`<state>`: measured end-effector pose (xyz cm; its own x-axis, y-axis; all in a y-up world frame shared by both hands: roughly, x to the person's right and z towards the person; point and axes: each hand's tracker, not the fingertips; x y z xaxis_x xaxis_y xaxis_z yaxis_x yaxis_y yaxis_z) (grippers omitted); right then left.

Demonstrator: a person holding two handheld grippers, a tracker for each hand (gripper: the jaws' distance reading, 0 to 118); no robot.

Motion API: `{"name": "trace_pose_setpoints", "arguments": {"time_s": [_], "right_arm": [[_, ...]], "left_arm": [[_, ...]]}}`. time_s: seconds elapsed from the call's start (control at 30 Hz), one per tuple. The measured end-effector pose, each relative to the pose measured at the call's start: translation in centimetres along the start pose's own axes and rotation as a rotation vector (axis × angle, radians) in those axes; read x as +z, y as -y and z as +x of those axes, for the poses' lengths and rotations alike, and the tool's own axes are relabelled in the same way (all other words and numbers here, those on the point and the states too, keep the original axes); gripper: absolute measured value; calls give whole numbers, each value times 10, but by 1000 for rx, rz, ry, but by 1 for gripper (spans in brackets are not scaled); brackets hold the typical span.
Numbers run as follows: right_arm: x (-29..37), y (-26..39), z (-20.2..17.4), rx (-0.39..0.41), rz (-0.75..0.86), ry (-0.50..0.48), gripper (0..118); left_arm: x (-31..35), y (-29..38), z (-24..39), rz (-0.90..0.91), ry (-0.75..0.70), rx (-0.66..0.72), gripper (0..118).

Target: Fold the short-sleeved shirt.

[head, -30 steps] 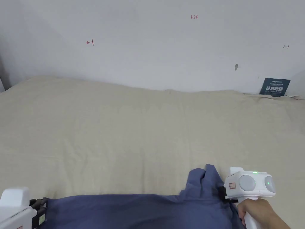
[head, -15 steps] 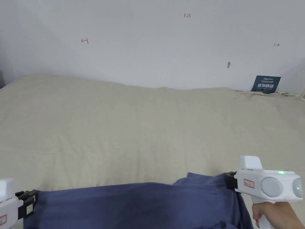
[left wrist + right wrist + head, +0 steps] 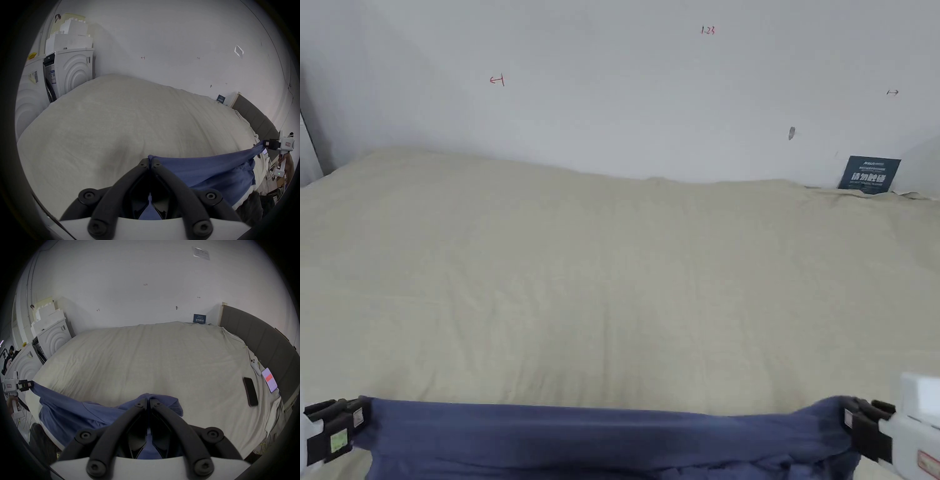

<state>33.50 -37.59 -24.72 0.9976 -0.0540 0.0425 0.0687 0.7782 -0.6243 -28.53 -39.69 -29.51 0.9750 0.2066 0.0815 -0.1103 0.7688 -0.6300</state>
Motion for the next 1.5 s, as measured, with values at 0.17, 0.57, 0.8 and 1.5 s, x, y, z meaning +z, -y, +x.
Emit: {"name": "trace_pose_setpoints", "arguments": {"time_s": [0.17, 0.57, 0.8, 1.5], "right_arm": [[21, 46, -1, -10, -76, 52, 1], [2, 138, -10, 31, -268, 165, 1], [-9, 152, -17, 39, -262, 196, 2], [15, 65, -77, 9, 275, 156, 55]], "left_arm": [[3, 31, -8, -73, 12, -26, 0], [-3, 100, 8, -282, -77, -108, 0], [-9, 104, 16, -288, -117, -129, 0], [12, 48, 64, 249, -166, -159, 50]]}}
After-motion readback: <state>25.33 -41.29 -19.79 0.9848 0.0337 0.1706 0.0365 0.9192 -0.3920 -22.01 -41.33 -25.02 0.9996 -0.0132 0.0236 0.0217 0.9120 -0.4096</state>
